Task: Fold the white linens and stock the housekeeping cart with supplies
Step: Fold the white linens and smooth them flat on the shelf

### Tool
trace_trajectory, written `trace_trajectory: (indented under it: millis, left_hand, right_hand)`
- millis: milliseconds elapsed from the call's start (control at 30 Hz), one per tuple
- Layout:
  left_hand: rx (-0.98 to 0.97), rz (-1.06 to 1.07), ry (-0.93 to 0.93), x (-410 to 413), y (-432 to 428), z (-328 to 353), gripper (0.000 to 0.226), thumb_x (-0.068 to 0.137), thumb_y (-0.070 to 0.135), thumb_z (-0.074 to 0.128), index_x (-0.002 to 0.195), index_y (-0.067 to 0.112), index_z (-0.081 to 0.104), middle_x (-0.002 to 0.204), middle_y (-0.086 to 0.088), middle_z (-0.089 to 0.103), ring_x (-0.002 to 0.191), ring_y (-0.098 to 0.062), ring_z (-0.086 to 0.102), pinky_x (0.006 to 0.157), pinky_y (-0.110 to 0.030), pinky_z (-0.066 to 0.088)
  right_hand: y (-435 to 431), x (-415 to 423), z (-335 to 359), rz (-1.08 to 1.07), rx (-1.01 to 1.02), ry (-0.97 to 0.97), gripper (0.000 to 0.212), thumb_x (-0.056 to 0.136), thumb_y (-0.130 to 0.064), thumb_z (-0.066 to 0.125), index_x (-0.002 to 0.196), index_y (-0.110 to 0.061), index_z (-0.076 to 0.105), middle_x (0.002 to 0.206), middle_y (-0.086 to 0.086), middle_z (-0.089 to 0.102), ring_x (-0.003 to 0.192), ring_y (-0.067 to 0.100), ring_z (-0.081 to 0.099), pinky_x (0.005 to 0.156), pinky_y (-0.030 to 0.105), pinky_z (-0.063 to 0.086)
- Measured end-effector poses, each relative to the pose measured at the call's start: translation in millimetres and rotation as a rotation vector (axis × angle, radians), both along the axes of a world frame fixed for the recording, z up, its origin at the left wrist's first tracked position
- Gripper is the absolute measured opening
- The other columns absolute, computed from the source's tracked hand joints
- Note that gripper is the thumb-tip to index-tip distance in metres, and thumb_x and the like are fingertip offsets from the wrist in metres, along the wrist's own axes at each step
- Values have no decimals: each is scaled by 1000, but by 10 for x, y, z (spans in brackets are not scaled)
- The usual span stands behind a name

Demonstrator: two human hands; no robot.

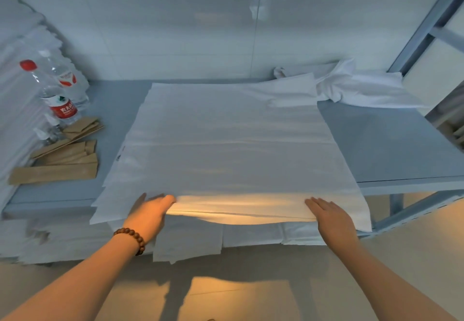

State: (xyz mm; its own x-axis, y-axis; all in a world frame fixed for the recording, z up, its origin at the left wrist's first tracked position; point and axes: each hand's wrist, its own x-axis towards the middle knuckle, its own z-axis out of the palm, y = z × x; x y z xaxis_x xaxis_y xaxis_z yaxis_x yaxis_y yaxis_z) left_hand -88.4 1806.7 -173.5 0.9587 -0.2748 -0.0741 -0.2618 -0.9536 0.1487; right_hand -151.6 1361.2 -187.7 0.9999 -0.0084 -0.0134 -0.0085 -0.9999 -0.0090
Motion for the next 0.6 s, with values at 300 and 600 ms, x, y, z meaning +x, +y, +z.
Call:
trace_trajectory:
  millis: [300,600]
  left_hand:
    - [-60,-64,-353,-565,-311,326,48,46,-14,76,86,11,68,78,-3,71,70,-24,70,86,-57,50]
    - [-175,-45,-492,-1017,-474,659,42,54,-11,73,89,11,71,81,-4,71,63,-30,67,51,-31,51]
  right_hand:
    - [-353,-296,371,66,-33,-332,53,39,24,71,82,-6,62,61,6,61,49,27,53,62,37,54]
    - [-587,-621,583,60,92,-540,54,44,23,77,90,-4,70,82,13,70,69,35,65,72,46,54]
